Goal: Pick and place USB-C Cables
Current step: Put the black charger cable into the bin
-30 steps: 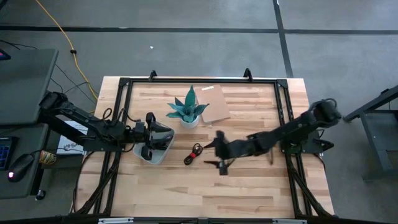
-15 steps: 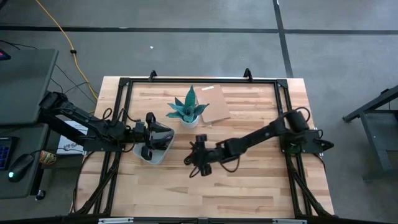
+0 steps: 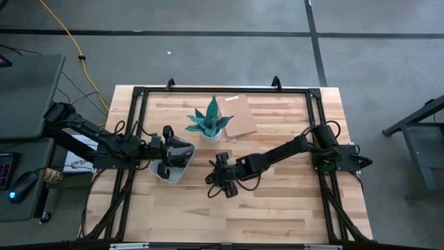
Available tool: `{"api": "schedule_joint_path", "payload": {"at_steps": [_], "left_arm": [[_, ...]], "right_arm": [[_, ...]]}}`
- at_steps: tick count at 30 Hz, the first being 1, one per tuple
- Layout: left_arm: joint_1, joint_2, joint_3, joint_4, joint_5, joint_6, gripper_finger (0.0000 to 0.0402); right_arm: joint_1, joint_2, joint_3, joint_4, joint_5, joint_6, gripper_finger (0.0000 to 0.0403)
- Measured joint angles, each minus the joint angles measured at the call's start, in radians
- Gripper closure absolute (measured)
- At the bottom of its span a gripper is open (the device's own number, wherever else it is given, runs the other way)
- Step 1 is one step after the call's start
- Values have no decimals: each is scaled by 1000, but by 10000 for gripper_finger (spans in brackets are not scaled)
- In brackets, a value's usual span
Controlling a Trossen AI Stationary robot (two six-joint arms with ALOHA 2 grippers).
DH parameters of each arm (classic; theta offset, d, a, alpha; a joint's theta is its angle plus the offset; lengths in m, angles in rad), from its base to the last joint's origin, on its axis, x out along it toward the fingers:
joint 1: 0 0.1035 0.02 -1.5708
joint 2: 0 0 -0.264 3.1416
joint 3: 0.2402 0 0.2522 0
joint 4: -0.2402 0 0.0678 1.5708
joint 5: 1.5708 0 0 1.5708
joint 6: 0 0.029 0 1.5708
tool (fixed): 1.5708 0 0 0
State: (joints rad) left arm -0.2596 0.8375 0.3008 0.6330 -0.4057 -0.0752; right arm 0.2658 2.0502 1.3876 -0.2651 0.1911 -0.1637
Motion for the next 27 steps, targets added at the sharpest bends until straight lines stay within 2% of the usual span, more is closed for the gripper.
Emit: {"api": "schedule_joint_path", "payload": {"at_steps": [19,27], "left_arm": [[0,0,0,-7,0,0,225],[0,0,0,-7,0,0,225]], "right_arm": [[-73,105,3,94,-119,-12,132],[-80,108,3,69,-121,34,145]]}}
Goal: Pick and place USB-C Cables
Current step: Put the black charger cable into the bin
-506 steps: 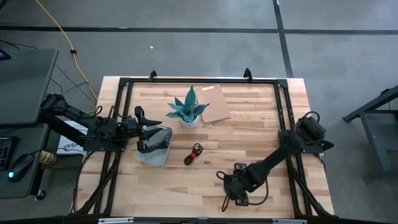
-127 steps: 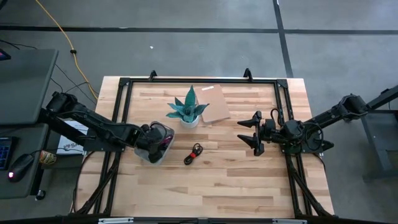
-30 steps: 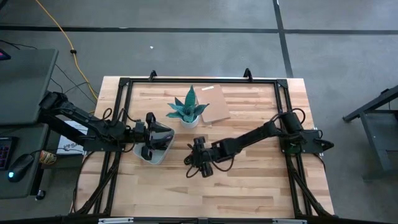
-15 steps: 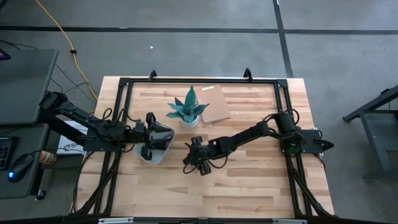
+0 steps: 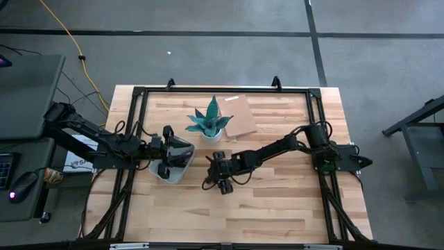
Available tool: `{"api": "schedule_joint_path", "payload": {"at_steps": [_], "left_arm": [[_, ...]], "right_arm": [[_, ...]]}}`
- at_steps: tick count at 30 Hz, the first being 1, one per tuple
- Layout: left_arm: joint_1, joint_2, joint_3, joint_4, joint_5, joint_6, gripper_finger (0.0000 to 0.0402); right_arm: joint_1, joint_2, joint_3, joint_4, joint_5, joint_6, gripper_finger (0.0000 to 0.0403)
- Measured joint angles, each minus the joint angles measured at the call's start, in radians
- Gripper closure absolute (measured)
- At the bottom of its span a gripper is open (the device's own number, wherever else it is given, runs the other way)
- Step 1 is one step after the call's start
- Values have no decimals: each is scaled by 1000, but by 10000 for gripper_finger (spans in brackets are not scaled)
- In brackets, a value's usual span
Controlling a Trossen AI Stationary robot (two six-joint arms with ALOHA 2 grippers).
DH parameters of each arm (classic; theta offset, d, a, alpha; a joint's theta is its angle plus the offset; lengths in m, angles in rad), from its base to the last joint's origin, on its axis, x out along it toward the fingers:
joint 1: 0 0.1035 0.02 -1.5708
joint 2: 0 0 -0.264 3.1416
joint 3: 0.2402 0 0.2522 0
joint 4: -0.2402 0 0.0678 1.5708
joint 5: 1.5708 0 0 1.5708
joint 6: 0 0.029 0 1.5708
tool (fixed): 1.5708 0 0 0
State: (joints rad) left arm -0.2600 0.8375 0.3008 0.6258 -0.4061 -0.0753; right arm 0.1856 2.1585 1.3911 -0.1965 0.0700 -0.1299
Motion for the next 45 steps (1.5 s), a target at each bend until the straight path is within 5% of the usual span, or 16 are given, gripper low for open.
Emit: {"api": "schedule_joint_path", "payload": {"at_steps": [5,12,18,22,29,36,40,45], "left_arm": [[0,0,0,0,0,0,225],[0,0,0,0,0,0,225],[-3,0,0,-5,-1,-3,225],[-14,0,0,-5,-1,-2,225],[-18,0,0,0,-1,0,225],[-18,0,0,4,-1,0,225],[-17,0,0,8,-2,0,225],[-6,0,0,8,-62,0,225]], "right_arm": [[1,0,0,-16,5,25,202],[-3,-38,-5,-115,8,-4,347],[-4,-116,-26,-304,32,48,348],[-4,-195,-164,-276,116,109,349],[-20,-481,-563,-56,192,260,350],[-18,-843,-922,592,152,221,351],[-15,-941,-1038,890,81,213,352],[-2,-953,-1042,988,3,200,346]]}}
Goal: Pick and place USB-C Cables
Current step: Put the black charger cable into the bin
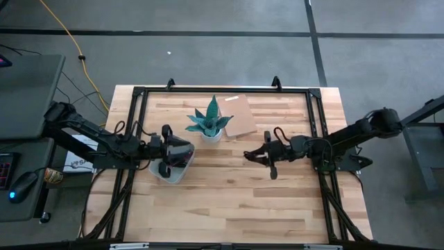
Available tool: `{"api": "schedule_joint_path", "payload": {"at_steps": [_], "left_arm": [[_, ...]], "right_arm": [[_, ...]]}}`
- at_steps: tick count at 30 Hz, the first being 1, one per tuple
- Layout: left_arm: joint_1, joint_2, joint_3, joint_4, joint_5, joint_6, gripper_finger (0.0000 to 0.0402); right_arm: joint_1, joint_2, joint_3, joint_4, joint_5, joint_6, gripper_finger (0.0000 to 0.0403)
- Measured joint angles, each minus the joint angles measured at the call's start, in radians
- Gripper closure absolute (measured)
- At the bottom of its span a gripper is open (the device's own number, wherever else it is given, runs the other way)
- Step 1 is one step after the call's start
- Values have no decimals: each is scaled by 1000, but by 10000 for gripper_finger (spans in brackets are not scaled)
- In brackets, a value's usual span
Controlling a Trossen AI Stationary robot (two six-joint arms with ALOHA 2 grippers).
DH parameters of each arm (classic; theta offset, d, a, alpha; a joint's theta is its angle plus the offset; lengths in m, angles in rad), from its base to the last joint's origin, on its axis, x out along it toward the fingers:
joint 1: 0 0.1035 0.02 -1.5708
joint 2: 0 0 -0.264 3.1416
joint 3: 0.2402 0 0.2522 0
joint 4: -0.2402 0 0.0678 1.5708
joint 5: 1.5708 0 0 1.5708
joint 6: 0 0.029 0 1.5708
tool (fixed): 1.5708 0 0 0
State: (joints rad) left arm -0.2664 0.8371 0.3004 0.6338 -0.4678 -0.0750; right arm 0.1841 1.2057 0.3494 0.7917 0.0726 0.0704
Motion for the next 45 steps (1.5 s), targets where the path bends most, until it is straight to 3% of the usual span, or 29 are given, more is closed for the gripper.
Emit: {"api": "schedule_joint_path", "payload": {"at_steps": [5,27,30,33,39,45], "left_arm": [[12,0,0,-8,-78,-1,225],[12,0,0,-23,-60,-1,225],[12,7,0,-23,-60,-50,225],[22,61,0,5,-60,-68,225],[56,230,39,70,-45,-21,225],[56,382,141,75,34,112,225]], "right_arm": [[9,1,46,-2,4,-19,344],[8,31,83,-4,30,0,341],[8,47,83,31,75,4,341],[4,100,88,94,103,8,341],[-28,275,227,96,9,9,341],[-36,431,448,-85,-64,-26,341]]}}
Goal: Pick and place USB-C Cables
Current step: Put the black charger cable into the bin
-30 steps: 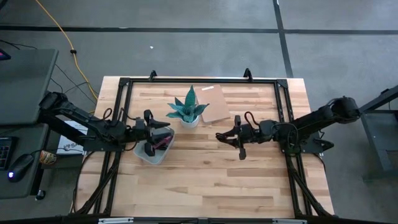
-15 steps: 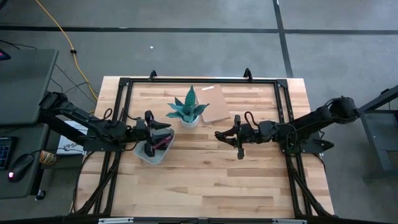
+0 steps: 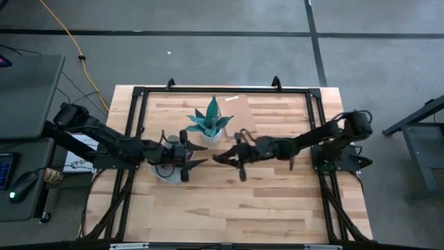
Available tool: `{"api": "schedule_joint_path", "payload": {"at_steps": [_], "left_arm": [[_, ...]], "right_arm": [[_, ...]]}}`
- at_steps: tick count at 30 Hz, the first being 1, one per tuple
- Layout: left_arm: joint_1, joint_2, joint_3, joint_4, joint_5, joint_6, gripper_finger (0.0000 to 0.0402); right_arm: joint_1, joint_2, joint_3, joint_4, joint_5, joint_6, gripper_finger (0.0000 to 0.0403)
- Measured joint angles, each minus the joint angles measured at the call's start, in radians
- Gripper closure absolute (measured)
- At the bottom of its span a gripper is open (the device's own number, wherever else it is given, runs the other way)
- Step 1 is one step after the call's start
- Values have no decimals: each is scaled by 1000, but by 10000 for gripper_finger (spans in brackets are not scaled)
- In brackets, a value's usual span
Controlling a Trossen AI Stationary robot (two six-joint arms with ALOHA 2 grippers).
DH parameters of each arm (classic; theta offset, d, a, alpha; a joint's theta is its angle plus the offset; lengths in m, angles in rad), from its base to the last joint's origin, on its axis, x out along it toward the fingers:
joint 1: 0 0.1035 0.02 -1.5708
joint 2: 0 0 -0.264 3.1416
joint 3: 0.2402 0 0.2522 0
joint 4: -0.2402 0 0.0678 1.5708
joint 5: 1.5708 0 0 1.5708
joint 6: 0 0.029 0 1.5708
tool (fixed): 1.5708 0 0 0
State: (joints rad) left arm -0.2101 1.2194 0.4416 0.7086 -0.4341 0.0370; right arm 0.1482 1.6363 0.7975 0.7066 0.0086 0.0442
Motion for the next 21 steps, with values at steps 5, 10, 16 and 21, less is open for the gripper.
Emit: {"api": "schedule_joint_path", "payload": {"at_steps": [5,10,16,21], "left_arm": [[-17,67,51,0,51,48,225],[-25,99,69,4,111,53,225],[-26,111,67,3,159,54,225],[-26,115,67,63,166,53,225]], "right_arm": [[11,52,110,-124,-27,-31,341],[32,61,136,-140,-29,-52,341],[36,60,138,-141,-35,-52,341],[36,60,138,-135,-28,-45,341]]}}
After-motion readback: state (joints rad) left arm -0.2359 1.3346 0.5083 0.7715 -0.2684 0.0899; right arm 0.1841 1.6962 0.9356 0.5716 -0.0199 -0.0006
